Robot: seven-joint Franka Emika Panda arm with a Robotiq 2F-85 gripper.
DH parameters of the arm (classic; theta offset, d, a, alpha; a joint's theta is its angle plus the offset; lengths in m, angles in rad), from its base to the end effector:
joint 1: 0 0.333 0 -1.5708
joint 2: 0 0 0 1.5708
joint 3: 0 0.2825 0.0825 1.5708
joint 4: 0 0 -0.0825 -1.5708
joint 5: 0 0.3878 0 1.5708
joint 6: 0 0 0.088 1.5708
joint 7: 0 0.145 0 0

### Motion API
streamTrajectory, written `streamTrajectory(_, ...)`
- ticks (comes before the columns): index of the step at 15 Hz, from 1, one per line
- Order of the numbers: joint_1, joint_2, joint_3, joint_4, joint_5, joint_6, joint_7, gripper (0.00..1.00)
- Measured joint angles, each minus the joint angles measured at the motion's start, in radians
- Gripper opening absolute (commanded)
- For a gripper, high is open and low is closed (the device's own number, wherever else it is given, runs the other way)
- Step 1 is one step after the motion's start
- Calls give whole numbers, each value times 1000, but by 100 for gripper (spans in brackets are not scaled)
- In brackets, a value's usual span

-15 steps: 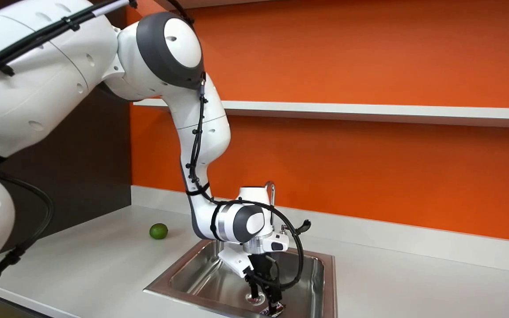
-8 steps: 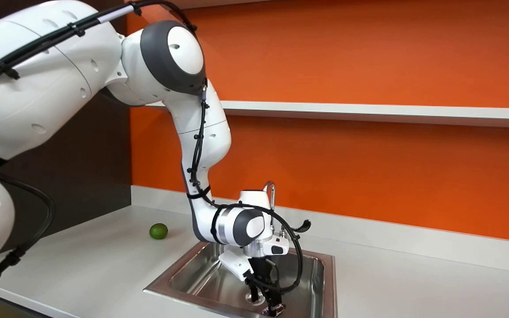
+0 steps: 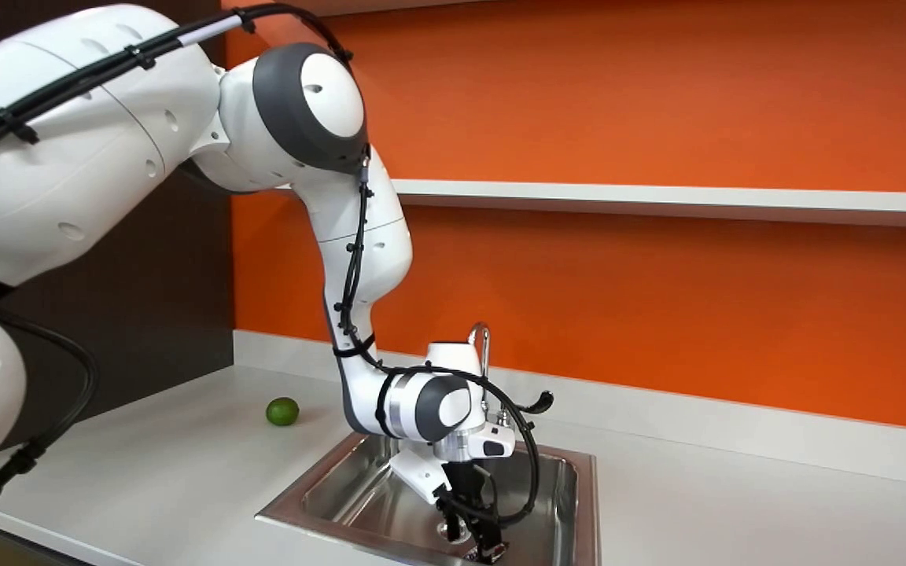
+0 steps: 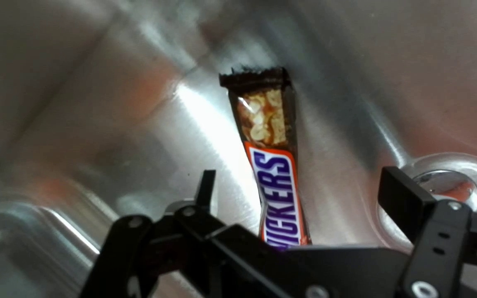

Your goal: Remove the brown packet from the sink and place it on the left side of the counter.

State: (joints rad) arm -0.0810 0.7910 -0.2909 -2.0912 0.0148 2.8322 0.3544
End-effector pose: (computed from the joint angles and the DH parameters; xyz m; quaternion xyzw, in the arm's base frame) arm 0.4841 -0.2191 -0.0112 0.9412 -0.3224 -0.0102 0.1007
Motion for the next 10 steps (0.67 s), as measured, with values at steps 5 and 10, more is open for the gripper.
streamTrajectory(5,-1,6,0,1,0,0,-8,40)
streamTrajectory(10,-3,13,6,10,1,0,-21,3)
